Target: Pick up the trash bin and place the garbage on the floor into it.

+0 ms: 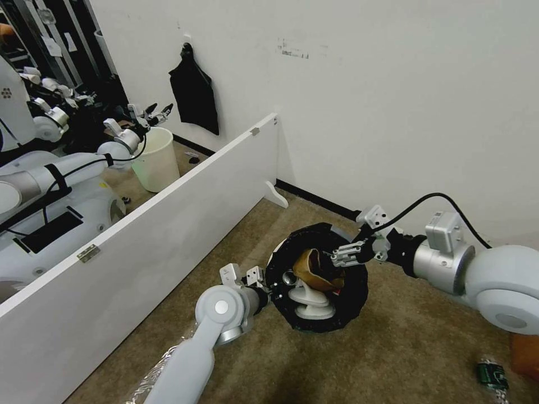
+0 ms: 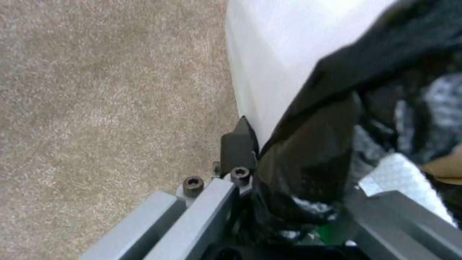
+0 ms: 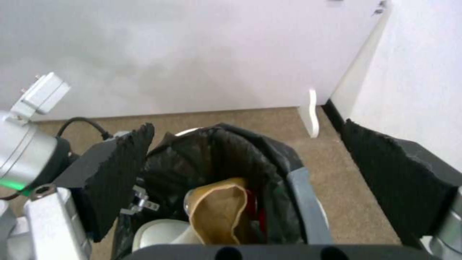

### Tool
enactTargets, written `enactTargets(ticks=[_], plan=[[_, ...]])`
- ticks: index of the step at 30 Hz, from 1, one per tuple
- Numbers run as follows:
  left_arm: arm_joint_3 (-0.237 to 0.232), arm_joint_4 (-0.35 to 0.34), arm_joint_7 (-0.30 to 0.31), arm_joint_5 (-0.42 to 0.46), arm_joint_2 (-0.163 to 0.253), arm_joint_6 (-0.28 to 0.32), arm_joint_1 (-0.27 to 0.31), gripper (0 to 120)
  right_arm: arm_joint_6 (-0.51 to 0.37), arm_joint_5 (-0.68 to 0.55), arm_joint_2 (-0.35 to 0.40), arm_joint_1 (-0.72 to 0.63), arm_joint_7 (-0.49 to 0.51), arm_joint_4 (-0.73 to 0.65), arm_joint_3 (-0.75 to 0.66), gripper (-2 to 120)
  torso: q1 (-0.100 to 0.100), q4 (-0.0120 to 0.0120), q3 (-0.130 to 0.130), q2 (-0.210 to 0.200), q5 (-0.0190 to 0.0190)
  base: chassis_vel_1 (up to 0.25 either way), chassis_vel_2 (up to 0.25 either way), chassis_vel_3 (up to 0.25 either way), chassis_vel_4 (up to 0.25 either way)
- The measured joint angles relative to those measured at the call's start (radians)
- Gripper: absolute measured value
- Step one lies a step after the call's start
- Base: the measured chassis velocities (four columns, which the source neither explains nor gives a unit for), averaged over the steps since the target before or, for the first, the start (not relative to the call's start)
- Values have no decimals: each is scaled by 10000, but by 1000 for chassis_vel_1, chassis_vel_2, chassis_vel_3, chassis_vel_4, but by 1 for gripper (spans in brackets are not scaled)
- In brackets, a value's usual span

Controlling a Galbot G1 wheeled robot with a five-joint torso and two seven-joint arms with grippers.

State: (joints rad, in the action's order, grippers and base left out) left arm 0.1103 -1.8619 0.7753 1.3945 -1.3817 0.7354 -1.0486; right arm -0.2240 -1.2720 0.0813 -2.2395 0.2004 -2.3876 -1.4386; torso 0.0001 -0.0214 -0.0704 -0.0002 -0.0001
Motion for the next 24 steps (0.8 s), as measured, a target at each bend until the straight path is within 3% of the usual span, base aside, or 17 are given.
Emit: enactTargets(ticks=[12, 24], plan=[[68, -428, -159, 56, 405, 1, -105, 0, 141, 351, -857, -61, 28, -278, -209, 100, 0, 0, 0, 0, 0, 0, 0, 0, 0], [-23, -918, -219, 91, 891, 1, -331, 0, 471, 1692, -2689, -423, -642, -786, -850, 100, 0, 0, 0, 1, 0, 0, 0, 0, 0]])
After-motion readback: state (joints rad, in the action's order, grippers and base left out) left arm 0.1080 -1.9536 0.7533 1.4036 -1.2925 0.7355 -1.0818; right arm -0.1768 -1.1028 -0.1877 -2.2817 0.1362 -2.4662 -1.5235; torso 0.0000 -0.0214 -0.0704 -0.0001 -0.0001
